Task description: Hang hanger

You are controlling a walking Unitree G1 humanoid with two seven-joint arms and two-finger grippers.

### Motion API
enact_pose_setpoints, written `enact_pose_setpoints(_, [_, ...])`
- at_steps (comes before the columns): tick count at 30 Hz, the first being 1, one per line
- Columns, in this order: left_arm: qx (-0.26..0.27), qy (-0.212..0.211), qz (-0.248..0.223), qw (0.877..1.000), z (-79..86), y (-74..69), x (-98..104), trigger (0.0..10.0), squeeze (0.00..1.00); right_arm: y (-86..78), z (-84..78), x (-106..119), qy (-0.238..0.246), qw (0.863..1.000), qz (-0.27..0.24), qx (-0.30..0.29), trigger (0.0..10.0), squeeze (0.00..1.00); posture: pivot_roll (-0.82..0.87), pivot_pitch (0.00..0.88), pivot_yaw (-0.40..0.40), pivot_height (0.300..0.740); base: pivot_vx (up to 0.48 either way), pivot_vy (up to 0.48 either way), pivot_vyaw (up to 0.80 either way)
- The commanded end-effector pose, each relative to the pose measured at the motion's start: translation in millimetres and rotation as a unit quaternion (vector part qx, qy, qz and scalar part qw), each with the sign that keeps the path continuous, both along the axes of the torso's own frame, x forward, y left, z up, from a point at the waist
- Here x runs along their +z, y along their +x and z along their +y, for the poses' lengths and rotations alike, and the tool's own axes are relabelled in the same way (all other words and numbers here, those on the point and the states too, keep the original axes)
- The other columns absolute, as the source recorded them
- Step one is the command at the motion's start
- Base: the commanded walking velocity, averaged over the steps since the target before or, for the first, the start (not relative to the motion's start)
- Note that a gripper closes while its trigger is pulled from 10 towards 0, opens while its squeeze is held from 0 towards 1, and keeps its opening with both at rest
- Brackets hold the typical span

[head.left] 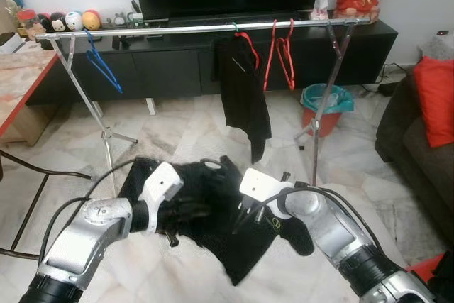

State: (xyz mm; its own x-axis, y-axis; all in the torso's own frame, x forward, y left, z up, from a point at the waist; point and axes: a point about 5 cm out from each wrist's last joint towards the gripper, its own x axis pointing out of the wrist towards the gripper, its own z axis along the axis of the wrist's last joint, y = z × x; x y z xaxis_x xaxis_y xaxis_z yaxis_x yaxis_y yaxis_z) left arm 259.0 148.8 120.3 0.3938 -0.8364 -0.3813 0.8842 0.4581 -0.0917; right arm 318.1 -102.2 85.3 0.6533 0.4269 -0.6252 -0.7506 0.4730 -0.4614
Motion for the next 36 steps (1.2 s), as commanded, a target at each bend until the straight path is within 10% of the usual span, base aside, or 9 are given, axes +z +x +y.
enact_pose_setpoints(1, [-0.007, 0.028, 0.006, 1.000, 6.5, -5.0, -2.7, 10.0, 1.00, 11.7, -4.3, 16.4, 0.022, 0.999, -0.034, -0.028, 0.0, 0.00, 0.07, 0.000, 0.021, 0.740, 0.000, 0.000, 0.00])
enact_pose_setpoints(11, [0.023, 0.042, -0.012, 0.999, 21.2, -4.1, 2.7, 10.0, 1.00, 18.4, -8.4, 23.0, 0.051, 0.998, -0.039, -0.028, 0.0, 0.00, 0.08, 0.000, 0.019, 0.740, 0.000, 0.000, 0.00])
enact_pose_setpoints(20, [0.031, 0.042, -0.070, 0.996, 38.1, 7.1, 35.9, 10.0, 1.00, 15.3, -61.6, 21.7, -0.040, 0.998, -0.012, 0.054, 0.0, 0.00, 0.11, 0.000, 0.010, 0.740, 0.000, 0.000, 0.00])
enact_pose_setpoints(29, [-0.040, 0.012, -0.061, 0.997, 19.9, -0.5, 43.8, 10.0, 1.00, 6.1, -95.4, 27.7, -0.059, 0.991, 0.028, 0.121, 0.0, 0.00, 0.11, 0.000, 0.011, 0.740, 0.000, 0.000, 0.00])
enact_pose_setpoints(36, [-0.102, 0.004, -0.052, 0.993, -1.2, -2.8, 42.7, 10.0, 1.00, -1.2, -86.6, 29.2, -0.040, 0.981, 0.062, 0.178, 0.0, 0.00, 0.11, 0.000, 0.019, 0.740, 0.000, 0.000, 0.00])
